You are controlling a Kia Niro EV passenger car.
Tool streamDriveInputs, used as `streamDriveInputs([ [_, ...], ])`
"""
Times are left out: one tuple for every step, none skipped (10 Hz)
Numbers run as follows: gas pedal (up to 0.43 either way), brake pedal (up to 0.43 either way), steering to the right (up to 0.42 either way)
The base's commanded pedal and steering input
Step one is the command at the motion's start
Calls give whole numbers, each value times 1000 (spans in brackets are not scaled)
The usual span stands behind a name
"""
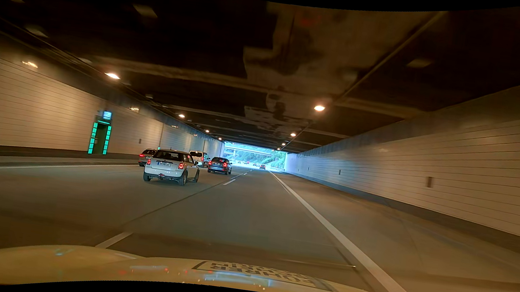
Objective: Follow the waypoints while adhering to traffic rules and regulations
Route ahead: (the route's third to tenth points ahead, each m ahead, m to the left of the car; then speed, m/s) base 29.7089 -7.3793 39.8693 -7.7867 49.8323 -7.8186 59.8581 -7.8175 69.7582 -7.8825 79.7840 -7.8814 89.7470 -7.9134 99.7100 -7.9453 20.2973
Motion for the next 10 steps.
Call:
streamDriveInputs([
  [79,0,1],
  [79,0,1],
  [79,0,1],
  [79,0,1],
  [79,0,1],
  [79,0,0],
  [79,0,1],
  [79,0,1],
  [79,0,0],
  [79,0,1],
])
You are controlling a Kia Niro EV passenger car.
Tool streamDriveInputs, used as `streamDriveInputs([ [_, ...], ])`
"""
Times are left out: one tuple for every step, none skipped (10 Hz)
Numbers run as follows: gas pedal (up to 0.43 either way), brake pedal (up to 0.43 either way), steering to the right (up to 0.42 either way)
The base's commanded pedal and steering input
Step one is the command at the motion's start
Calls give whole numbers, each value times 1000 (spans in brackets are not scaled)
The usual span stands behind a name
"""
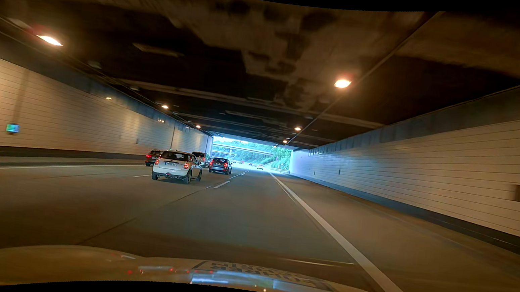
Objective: Follow the waypoints while adhering to traffic rules and regulations
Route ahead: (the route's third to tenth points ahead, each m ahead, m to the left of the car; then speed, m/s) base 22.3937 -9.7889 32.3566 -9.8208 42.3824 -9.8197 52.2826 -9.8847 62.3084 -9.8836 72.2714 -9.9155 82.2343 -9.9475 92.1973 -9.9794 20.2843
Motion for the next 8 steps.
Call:
streamDriveInputs([
  [79,0,0],
  [79,0,1],
  [79,0,1],
  [79,0,0],
  [79,0,0],
  [79,0,1],
  [79,0,1],
  [79,0,0],
])
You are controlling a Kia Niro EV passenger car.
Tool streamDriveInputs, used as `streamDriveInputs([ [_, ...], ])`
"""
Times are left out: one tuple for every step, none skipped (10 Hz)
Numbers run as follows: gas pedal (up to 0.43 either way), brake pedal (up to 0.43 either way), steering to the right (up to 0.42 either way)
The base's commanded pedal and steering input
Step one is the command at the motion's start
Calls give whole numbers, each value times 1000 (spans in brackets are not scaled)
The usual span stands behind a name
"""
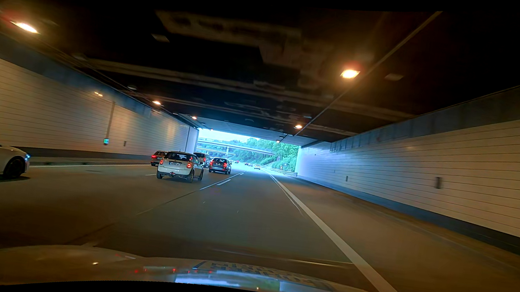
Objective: Follow the waypoints while adhering to traffic rules and regulations
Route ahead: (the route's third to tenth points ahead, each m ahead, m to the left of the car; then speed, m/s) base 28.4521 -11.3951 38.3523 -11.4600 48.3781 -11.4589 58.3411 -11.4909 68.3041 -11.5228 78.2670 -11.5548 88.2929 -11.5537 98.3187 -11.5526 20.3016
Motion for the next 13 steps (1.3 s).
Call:
streamDriveInputs([
  [79,0,0],
  [79,0,-1],
  [79,0,-1],
  [79,0,-1],
  [79,0,-2],
  [79,0,-4],
  [79,0,-4],
  [79,0,-4],
  [79,0,-4],
  [79,0,-4],
  [79,0,-4],
  [79,0,-4],
  [87,0,-3],
])
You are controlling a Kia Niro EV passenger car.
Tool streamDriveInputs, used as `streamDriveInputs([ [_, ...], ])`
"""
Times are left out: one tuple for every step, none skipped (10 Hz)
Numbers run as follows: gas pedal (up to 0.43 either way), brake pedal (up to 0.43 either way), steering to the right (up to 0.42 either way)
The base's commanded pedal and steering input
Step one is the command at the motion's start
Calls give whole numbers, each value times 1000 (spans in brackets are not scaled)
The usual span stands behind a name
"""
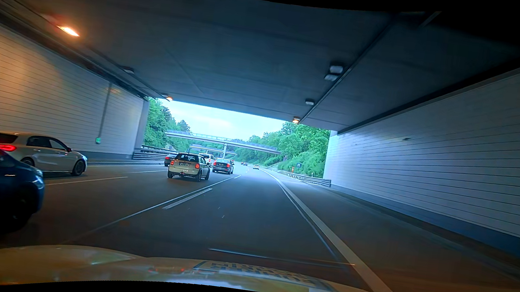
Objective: Follow the waypoints while adhering to traffic rules and regulations
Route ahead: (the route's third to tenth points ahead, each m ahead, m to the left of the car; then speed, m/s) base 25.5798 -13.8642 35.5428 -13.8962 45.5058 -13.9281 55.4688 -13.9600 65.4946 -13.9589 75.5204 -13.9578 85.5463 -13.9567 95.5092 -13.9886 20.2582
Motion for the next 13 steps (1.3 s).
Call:
streamDriveInputs([
  [87,0,-2],
  [87,0,-2],
  [87,0,-1],
  [87,0,-1],
  [87,0,-1],
  [87,0,0],
  [87,0,0],
  [87,0,0],
  [87,0,0],
  [87,0,-1],
  [87,0,-1],
  [87,0,-2],
  [98,0,-3],
])
